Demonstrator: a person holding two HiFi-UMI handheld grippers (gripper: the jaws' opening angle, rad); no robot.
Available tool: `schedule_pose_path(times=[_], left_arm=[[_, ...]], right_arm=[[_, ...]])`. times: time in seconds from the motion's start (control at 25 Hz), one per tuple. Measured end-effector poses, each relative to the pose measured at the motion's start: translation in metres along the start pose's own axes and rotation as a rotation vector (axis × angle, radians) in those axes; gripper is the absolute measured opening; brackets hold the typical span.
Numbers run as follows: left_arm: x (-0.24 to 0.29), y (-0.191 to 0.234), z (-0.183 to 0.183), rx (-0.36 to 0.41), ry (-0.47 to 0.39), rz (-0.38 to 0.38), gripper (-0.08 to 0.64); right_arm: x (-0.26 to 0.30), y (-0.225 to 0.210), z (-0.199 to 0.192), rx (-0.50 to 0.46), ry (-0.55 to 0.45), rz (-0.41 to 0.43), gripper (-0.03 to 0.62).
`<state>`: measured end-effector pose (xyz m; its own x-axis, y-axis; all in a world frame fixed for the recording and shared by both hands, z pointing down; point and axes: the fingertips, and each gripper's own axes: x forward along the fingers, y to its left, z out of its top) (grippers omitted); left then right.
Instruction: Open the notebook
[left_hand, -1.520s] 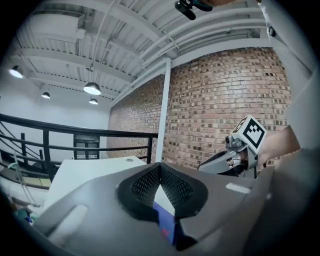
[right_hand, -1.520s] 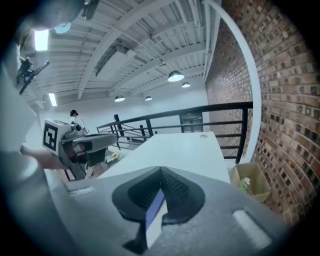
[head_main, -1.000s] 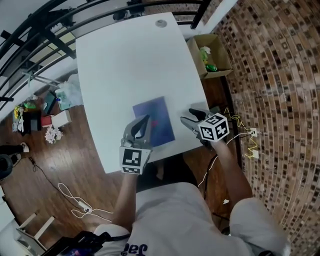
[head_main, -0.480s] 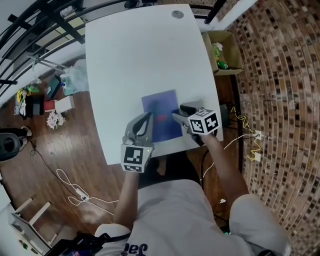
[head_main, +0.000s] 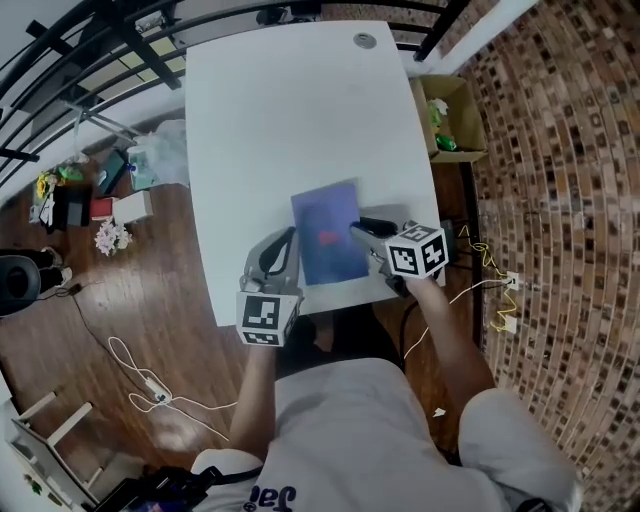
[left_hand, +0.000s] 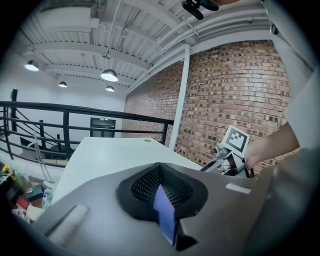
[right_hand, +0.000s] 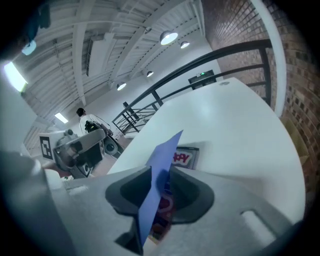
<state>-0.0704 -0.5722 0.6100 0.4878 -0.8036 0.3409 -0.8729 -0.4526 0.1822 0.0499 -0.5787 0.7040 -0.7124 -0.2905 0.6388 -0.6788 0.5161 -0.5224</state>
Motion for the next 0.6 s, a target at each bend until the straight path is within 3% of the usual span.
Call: schedule_pose_path(times=[0.12, 0.36, 0.6], left_arm=[[-0.012, 0.009, 0.009, -0.024, -0.025, 0.024, 0.017], [-0.043, 0.035, 0.017, -0.056, -0.071, 0.106, 0.017], [-0.095, 0.065, 0.014, -0.074, -0.102, 0.205, 0.017]], right_arm=[[-0.012, 0.026, 0.016, 0.003, -0.049, 0.062, 0.049], [-0.006, 0.087, 0.026, -0.077, -0.043, 0.168, 0.044], [0.036, 0.158, 0.029, -0.157, -0.013, 0.267, 0.046]])
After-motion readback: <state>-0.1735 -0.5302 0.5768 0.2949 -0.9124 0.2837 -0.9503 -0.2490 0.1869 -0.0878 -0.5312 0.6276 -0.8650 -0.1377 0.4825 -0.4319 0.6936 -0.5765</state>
